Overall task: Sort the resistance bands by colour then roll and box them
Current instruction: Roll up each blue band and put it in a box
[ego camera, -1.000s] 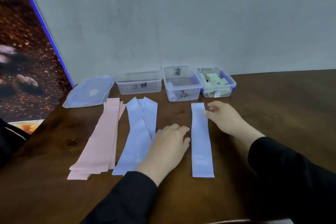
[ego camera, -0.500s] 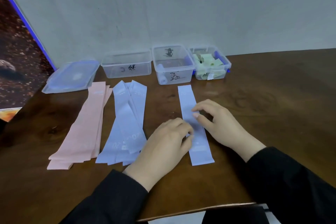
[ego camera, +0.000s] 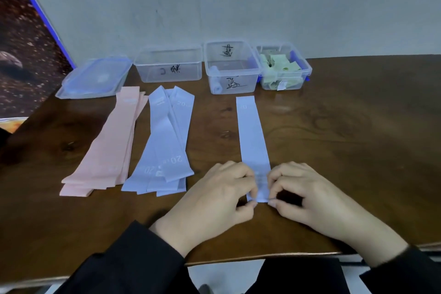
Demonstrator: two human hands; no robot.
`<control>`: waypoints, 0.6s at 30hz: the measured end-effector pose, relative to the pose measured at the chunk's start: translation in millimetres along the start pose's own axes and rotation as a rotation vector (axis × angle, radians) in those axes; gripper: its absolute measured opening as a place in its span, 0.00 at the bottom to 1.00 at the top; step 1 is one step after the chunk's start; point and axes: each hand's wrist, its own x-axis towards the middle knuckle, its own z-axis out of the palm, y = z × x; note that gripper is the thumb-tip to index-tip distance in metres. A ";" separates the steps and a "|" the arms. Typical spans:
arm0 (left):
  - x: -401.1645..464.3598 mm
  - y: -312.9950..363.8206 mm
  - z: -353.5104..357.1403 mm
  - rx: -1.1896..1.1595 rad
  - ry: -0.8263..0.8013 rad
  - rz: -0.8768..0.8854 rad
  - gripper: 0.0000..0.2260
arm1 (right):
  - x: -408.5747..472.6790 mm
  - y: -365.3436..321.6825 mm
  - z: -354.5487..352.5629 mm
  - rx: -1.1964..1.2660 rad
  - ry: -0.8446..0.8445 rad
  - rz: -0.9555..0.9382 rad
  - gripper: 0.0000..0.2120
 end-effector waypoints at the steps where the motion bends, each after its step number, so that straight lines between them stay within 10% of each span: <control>1: -0.3 1.1 -0.2 0.016 0.000 -0.002 0.04 | 0.3 0.0 -0.1 0.006 0.010 0.003 0.03; 18: 1.7 3.2 1.9 0.086 0.104 -0.018 0.03 | 3.6 0.7 7.3 -0.068 0.079 -0.005 0.05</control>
